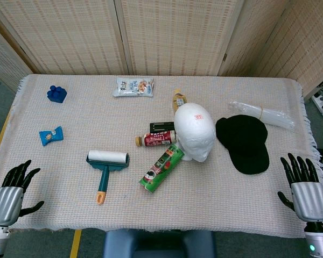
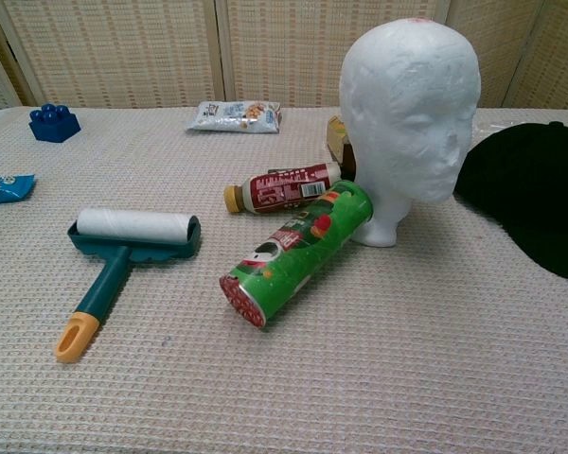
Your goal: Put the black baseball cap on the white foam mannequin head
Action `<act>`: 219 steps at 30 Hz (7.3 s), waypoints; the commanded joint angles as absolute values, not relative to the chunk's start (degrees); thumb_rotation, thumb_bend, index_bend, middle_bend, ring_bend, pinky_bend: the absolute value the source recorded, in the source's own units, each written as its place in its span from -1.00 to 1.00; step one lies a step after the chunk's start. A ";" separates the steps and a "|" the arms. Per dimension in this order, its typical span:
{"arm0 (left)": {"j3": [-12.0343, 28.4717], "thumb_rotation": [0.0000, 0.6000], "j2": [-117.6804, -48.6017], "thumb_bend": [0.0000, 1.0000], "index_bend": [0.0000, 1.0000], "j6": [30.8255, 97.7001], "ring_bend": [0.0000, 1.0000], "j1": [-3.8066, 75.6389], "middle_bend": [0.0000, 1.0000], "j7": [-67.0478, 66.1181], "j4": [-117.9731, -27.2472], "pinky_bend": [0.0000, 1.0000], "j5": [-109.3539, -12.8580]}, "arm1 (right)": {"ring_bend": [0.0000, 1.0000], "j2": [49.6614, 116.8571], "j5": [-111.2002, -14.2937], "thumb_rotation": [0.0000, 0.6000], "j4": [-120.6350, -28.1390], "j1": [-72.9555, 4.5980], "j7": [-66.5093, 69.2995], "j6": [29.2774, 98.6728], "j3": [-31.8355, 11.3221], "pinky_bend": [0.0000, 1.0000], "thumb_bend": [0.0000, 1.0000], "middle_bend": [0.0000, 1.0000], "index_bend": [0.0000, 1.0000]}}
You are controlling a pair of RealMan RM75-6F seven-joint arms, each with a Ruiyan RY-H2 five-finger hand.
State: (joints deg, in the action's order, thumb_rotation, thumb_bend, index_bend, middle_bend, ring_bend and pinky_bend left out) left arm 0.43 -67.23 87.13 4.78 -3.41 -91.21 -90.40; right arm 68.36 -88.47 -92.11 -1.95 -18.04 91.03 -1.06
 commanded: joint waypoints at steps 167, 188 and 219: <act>5.80 1.00 -72.15 -0.73 -0.56 92.11 -0.99 4.50 -0.98 -8.82 -84.83 -0.71 -85.70 | -0.79 107.71 -83.40 1.00 -7.18 -24.11 9.95 104.31 -8.28 -1.00 -0.35 -0.05 0.94; 6.10 1.00 -71.09 -0.72 -0.56 91.82 -0.99 4.45 -0.98 -7.21 -85.99 -0.71 -85.25 | -0.79 102.68 -79.45 1.00 -12.20 -31.52 8.87 112.03 -14.31 -1.00 -0.35 -0.04 0.96; 7.58 1.00 -72.23 -0.73 -0.56 87.10 -0.99 6.10 -0.98 -7.62 -83.85 -0.70 -80.09 | -0.76 100.06 -80.63 1.00 -26.31 -53.57 -9.97 105.65 -20.53 -1.00 -0.35 -0.04 1.00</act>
